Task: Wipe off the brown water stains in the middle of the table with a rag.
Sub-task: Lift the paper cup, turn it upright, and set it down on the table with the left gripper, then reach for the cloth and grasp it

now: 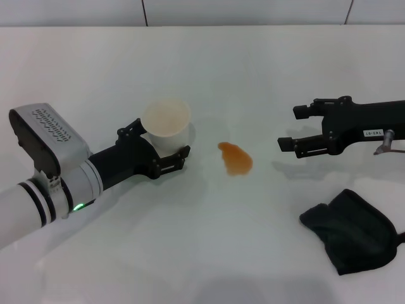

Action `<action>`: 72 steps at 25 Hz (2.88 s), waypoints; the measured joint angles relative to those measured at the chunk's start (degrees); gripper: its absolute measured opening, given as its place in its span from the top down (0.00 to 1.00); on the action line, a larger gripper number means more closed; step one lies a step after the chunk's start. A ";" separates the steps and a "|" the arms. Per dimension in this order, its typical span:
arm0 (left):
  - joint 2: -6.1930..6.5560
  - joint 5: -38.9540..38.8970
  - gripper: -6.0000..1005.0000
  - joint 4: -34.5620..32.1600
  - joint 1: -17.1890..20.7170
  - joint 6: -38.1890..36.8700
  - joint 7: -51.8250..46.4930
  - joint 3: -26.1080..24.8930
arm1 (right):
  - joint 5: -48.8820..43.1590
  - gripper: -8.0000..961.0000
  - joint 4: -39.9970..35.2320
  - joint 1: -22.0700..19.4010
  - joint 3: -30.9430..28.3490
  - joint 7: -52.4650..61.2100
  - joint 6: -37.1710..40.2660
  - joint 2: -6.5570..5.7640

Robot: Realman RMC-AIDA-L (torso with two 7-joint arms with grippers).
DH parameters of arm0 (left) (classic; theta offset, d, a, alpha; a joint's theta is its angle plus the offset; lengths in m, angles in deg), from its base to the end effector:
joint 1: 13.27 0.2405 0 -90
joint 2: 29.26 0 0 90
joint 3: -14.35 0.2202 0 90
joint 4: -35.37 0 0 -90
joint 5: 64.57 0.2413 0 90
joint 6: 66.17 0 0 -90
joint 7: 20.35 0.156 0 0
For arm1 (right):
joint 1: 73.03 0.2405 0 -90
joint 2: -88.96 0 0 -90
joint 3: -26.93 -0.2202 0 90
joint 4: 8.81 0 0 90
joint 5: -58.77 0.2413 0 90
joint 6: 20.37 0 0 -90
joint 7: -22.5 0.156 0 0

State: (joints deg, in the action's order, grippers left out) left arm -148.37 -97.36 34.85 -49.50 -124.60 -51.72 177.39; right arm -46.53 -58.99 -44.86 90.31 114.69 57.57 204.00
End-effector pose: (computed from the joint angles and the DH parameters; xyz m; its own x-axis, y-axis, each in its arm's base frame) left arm -0.2868 0.3370 -0.1007 0.8675 0.2019 0.4546 0.4365 -0.7473 -0.5010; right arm 0.2134 0.3763 0.0157 0.8780 -0.3164 -0.3593 -0.4096 -0.8849 -0.2218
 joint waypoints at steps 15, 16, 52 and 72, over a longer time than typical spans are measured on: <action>0.01 0.28 0.11 0.71 0.87 -2.20 -0.26 -0.01 | 0.00 0.09 0.00 -0.38 -0.03 0.00 -0.07 -0.18; 0.01 0.28 0.11 0.71 0.96 -2.21 -0.29 -0.01 | 0.00 0.09 0.00 -0.40 -0.04 0.00 -0.07 -0.18; 0.02 -3.22 0.12 13.60 8.25 -30.42 -12.10 -0.08 | -0.09 0.09 -0.09 -0.84 -0.92 0.09 -0.16 -0.28; 6.82 29.91 0.12 48.13 -22.73 -52.74 -55.59 0.23 | -0.07 0.09 -0.02 -0.68 -0.56 0.09 -0.15 -0.02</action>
State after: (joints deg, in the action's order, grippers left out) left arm -141.54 -67.44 82.98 -72.22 -177.34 -107.31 177.62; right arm -46.60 -59.01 -45.53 89.75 114.78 57.42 203.98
